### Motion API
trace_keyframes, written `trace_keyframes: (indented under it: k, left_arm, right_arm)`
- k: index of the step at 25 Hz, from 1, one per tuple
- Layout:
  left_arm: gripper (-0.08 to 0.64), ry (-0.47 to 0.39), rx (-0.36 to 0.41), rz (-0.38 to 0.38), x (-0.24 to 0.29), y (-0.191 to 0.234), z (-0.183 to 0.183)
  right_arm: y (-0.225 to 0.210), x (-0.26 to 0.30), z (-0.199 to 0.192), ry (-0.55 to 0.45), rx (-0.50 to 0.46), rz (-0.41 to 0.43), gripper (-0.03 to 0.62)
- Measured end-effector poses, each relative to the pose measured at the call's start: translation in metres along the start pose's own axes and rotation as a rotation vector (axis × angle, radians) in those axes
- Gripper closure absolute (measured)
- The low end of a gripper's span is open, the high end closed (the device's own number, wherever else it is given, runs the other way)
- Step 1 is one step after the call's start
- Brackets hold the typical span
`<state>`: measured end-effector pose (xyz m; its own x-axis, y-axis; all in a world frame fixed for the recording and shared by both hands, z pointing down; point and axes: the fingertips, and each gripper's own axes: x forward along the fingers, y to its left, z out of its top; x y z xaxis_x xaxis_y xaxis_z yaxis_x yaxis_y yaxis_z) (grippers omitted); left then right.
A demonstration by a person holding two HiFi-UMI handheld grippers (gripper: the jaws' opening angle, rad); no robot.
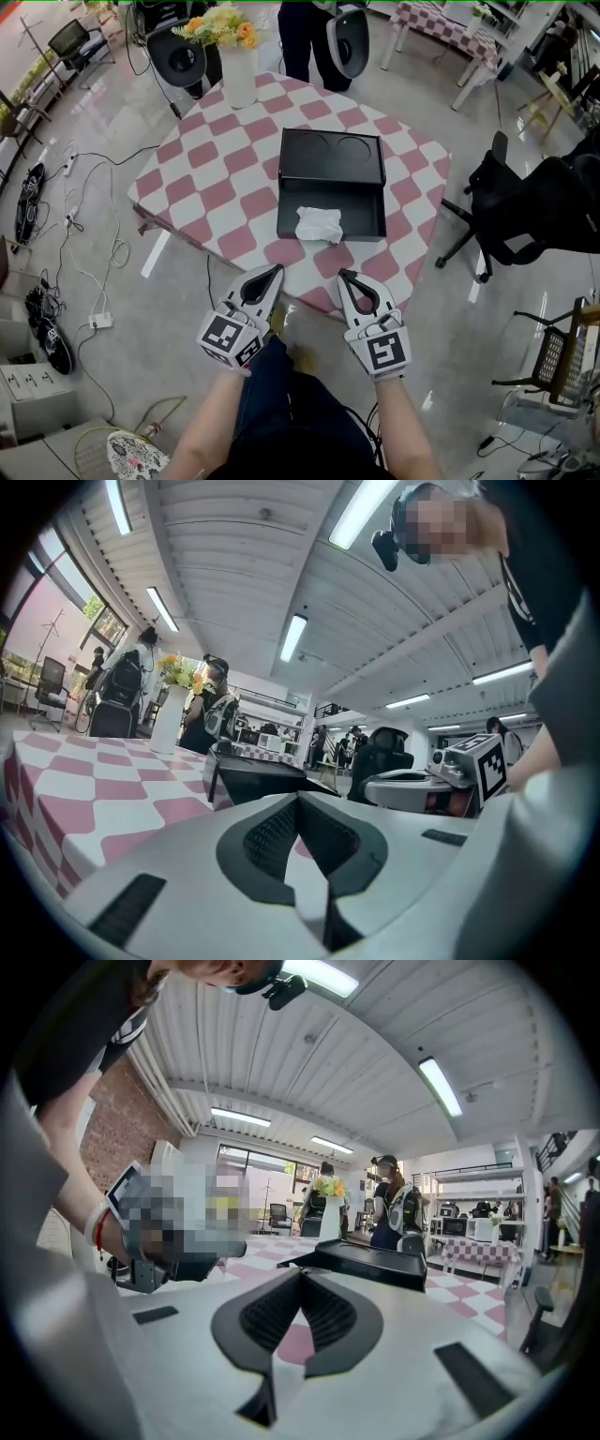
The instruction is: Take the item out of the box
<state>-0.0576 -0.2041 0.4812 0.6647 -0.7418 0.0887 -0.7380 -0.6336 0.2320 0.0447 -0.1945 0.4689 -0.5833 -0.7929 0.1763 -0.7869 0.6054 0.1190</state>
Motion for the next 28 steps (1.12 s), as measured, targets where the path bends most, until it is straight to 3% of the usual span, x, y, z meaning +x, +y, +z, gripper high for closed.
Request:
trace_keyframes:
  k: [10, 15, 17, 25, 28]
  left_arm:
    - [0.557, 0.004, -0.006, -0.011, 0.014, 0.010, -0.003]
    - [0.557, 0.010, -0.013, -0.005, 0.019, 0.015, -0.010]
    - [0.557, 0.012, -0.014, -0.003, 0.021, 0.017, -0.012]
    - [0.557, 0.022, -0.019, -0.018, 0.027, 0.019, -0.018]
    - [0.557, 0.030, -0.020, -0.018, 0.031, 0.021, -0.019]
  right_arm:
    - [-0.003, 0.031, 0.001, 0.037, -0.143, 0.029, 0.588]
    - [-0.004, 0.046, -0.003, 0.069, -0.223, 0.050, 0.561]
    - [-0.004, 0.049, -0.008, 0.096, -0.263, 0.051, 0.522]
    - [-0.014, 0.064, -0.016, 0.152, -0.398, 0.017, 0.486]
    - [-0.017, 0.071, -0.018, 0.178, -0.463, 0.004, 0.443]
